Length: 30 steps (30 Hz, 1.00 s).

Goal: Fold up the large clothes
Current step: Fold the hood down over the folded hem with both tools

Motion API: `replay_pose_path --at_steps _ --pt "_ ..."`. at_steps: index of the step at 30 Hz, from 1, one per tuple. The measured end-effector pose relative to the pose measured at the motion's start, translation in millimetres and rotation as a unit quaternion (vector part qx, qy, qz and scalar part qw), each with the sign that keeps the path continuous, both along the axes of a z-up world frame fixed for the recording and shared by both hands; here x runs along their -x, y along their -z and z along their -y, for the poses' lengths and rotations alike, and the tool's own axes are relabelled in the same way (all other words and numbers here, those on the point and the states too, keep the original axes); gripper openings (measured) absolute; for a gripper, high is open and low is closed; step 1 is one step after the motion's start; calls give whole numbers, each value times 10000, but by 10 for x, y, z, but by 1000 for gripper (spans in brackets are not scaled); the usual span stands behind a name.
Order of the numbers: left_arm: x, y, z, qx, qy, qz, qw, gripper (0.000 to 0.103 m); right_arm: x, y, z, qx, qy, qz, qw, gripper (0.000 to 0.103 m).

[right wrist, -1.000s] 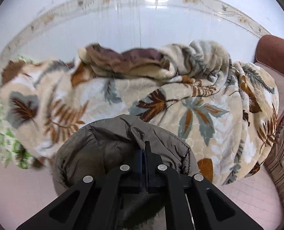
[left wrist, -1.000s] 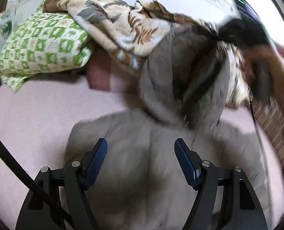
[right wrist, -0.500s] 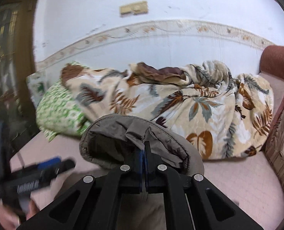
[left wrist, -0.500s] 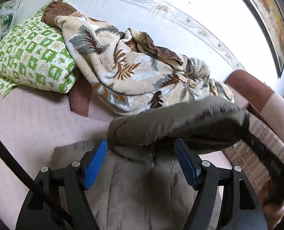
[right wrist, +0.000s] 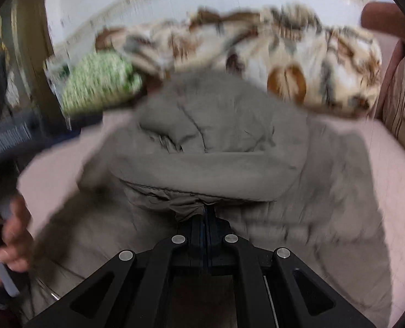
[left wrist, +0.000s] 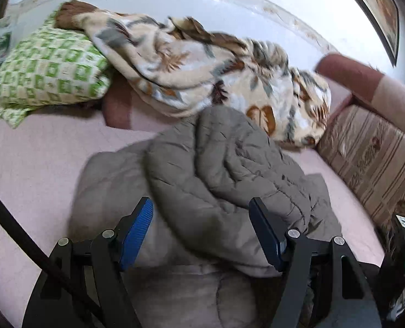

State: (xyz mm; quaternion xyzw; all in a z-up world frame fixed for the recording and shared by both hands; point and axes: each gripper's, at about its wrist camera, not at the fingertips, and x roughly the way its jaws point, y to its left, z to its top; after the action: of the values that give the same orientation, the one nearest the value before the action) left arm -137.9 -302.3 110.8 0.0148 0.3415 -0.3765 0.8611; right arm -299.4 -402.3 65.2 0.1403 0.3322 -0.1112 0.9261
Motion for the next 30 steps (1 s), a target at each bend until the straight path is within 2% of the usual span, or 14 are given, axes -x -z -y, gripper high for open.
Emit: replay_pose_path --at_steps 1,5,7,9,11,16,19,22,26,30 --pt "-8 53 57 -74 17 -3 10000 72 -18 65 19 -79 5 -80 9999 2" --pt "-54 385 382 -974 90 1 9952 72 -82 221 106 -391 -133 -389 9984 3" --pt "-103 502 422 -1252 77 -101 9921 72 -69 260 156 -518 -82 -588 9969 4" --pt "-115 518 386 -1194 120 -128 9927 72 -26 266 178 -617 -65 -787 9950 7" --pt "-104 516 375 -1198 146 -97 9926 72 82 131 229 -567 33 -683 9960 7" --pt "-56 550 393 -1256 110 44 9920 72 295 -351 381 -397 509 488 9967 8" --pt "-41 554 387 -1259 103 72 9920 72 119 -335 471 -383 687 744 9941 13" --pt "-52 553 385 -1254 124 48 9920 72 -94 -27 492 -622 647 300 9955 13" --pt "-52 598 422 -1308 185 26 9912 76 -275 256 475 -420 533 -467 9966 13" --pt "-9 609 436 -1356 200 158 9904 77 -245 376 599 -866 600 -447 9934 13"
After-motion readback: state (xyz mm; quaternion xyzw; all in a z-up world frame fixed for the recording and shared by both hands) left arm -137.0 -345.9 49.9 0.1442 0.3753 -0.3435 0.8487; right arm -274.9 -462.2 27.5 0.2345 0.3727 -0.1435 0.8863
